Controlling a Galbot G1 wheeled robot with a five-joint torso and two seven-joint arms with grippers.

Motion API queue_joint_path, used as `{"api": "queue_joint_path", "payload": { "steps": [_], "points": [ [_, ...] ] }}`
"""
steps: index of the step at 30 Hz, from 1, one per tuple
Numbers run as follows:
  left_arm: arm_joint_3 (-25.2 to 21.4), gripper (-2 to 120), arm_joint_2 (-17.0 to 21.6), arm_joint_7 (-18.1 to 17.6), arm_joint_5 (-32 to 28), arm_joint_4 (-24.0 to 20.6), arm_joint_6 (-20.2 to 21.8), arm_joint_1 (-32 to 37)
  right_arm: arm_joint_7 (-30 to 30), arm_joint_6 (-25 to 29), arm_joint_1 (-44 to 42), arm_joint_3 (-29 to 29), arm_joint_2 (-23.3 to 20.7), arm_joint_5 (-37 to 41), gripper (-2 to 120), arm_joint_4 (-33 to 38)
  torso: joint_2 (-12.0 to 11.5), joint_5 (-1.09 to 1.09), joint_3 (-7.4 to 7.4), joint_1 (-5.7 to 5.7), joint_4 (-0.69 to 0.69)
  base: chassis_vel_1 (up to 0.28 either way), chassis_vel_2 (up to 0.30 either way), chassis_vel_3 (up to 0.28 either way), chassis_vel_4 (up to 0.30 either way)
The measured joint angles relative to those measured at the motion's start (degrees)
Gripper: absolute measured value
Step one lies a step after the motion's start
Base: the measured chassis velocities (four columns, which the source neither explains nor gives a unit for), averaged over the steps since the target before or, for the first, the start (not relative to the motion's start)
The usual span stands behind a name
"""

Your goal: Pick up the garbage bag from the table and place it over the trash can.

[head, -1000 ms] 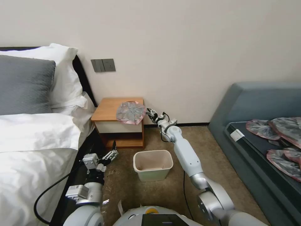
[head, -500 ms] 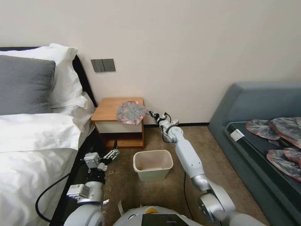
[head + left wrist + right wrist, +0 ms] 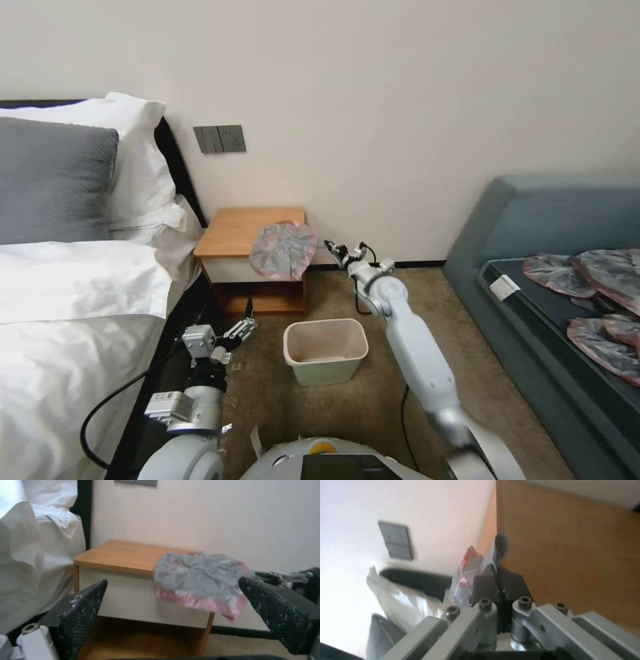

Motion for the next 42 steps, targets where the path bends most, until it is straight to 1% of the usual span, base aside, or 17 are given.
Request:
{"api": "queue_joint_path", "payload": {
  "steps": [2,3,5,6,9,10,14,16,18,19,20,22,23,30,32,36,42],
  "points": [
    [0.0,100,0.7,-0.7,-0.2,0.0,0.1,0.0,5.0,2.1,-4.5,-0.9,-1.3,0.2,0,8.2,0.0,-0.01,0.0,0.0,0.01,0.0,0.0,0.0,0.0],
    [0.0,100,0.7,-0.7,-0.2,0.0,0.1,0.0,5.0,2.1,-4.5,-0.9,-1.3,0.2,0,8.2,0.0,-0.01,0.0,0.0,0.01,0.0,0.0,0.0,0.0],
    [0.5,100,1.4,-1.6,-0.2,0.0,0.2,0.2,8.9,4.9,-8.5,-2.3,-2.2,-0.2,0,15.3,0.0,-0.02,0.0,-0.01,0.02,0.0,0.0,0.0,0.0],
    [0.5,100,1.4,-1.6,-0.2,0.0,0.2,0.2,8.9,4.9,-8.5,-2.3,-2.2,-0.2,0,15.3,0.0,-0.02,0.0,-0.01,0.02,0.0,0.0,0.0,0.0],
    [0.4,100,2.9,-1.8,-0.4,0.0,0.3,-0.4,12.6,7.1,-13.6,-3.5,-3.4,-1.0,0,23.4,0.0,-0.02,0.0,-0.01,0.02,0.0,0.0,0.0,0.0],
    [0.4,100,2.9,-1.8,-0.4,0.0,0.3,-0.4,12.6,7.1,-13.6,-3.5,-3.4,-1.0,0,23.4,0.0,-0.02,0.0,-0.01,0.02,0.0,0.0,0.0,0.0],
    [0.2,100,5.0,-3.2,-1.7,0.0,0.6,-1.5,15.2,8.0,-19.9,-4.2,-4.5,-4.3,0,30.0,0.0,-0.01,0.0,-0.01,0.02,0.0,0.0,0.0,0.0],
    [0.2,100,5.3,-3.4,-1.9,0.0,0.7,-1.7,15.7,8.1,-20.5,-4.2,-4.6,-4.5,0,30.6,0.0,-0.01,0.0,-0.01,0.02,0.0,0.0,0.0,0.0],
    [0.3,100,6.9,-4.2,-3.6,0.0,1.3,-3.4,19.6,8.6,-24.3,-4.4,-4.9,-5.3,0,34.4,0.0,-0.01,0.0,-0.01,0.01,0.0,0.0,0.0,0.0],
    [0.4,100,7.3,-4.2,-4.2,0.0,1.6,-4.0,21.0,8.4,-25.1,-4.3,-4.9,-5.8,0,35.1,0.0,-0.02,0.0,-0.01,0.01,0.0,0.0,0.0,0.0],
    [0.4,100,7.3,-4.2,-4.2,0.0,1.6,-4.0,21.0,8.4,-25.1,-4.3,-4.9,-5.8,0,35.1,0.0,-0.02,0.0,-0.01,0.01,0.0,0.0,0.0,0.0],
    [0.3,100,8.2,-4.3,-5.4,0.0,2.1,-5.1,24.4,7.7,-27.3,-3.7,-4.7,-6.9,0,36.8,0.0,-0.02,0.0,0.0,0.02,0.0,0.0,0.0,0.0],
    [0.3,100,8.6,-4.4,-5.8,0.0,2.2,-5.4,25.0,7.0,-28.4,-3.2,-4.7,-7.2,0,37.3,0.0,-0.02,0.0,-0.01,0.02,0.0,0.0,0.0,0.0],
    [-0.1,100,9.9,-5.6,-8.4,0.0,3.0,-6.4,25.4,4.6,-33.1,-1.9,-4.1,-8.8,0,38.9,0.0,-0.02,0.0,0.0,0.01,0.0,0.0,0.0,0.0],
    [-0.1,100,10.0,-5.6,-8.7,0.0,3.1,-6.6,25.3,4.0,-33.5,-1.9,-3.8,-9.3,0,38.9,0.0,-0.02,0.0,-0.01,0.02,0.0,0.0,0.0,0.0],
    [0.3,100,9.5,-5.7,-9.2,0.0,2.7,-6.9,24.3,2.8,-35.2,-2.7,-2.6,-13.0,0,38.6,0.0,-0.01,0.01,-0.01,0.02,0.0,0.0,0.0,0.0],
    [0.5,100,9.3,-5.6,-9.2,0.0,2.6,-7.6,24.5,2.7,-36.6,-2.2,-2.5,-14.0,0,39.0,0.0,-0.01,0.01,-0.01,0.02,0.0,0.0,0.0,0.0]
  ]
}}
